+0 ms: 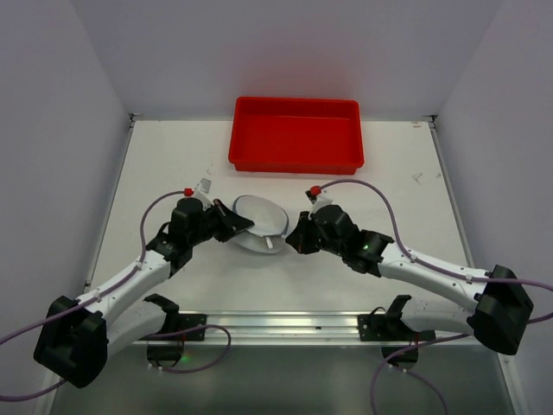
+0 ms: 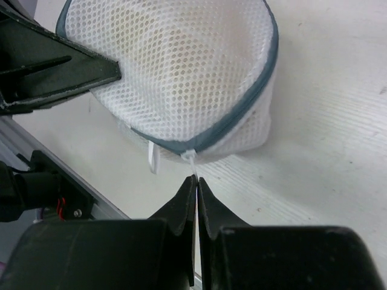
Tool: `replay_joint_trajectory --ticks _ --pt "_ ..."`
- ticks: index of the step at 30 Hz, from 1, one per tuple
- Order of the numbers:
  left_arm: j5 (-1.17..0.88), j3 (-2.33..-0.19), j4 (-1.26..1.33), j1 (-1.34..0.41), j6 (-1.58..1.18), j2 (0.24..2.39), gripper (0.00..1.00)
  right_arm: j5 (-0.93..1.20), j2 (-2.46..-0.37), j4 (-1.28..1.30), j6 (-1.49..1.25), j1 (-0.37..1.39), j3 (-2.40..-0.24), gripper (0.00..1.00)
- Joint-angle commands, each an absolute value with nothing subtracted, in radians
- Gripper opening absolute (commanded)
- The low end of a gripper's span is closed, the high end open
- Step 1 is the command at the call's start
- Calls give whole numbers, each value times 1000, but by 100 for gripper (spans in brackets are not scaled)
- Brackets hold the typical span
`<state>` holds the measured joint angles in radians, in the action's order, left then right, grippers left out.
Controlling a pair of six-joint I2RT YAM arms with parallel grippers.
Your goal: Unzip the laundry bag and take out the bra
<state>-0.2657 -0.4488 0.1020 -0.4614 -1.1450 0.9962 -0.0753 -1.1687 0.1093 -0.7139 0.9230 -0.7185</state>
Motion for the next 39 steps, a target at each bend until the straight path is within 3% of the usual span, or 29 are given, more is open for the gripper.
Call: replay_joint_trajectory --ticks 1,4,6,12,16,26,29,33,39 --pt "-291 -520 -23 -374 -840 1063 0 -143 -1098 276 -617 893 -687 0" --pt "-322 -603 -106 -365 -652 1150 0 -146 -1100 311 -571 894 -704 0" --pt "-331 -666 -129 -359 -577 1207 7 -105 -1136 305 -554 900 -739 0" --pt "-397 -801 -161 -357 -537 1232 0 -17 -1221 180 -569 913 -807 0" --pt "-456 -760 -144 -357 -589 1184 0 0 -1276 106 -549 905 -805 27" --pt "-564 -654 -18 -357 -778 1074 0 414 -1384 -363 -523 747 -666 45" --pt "-572 -652 -18 -357 -805 1057 0 468 -1385 -370 -503 726 -663 54" --pt "-592 -652 49 -357 -856 1032 0 492 -1379 -371 -492 727 -658 56" --pt "-617 -658 78 -357 -907 1020 0 537 -1373 -400 -477 727 -649 52"
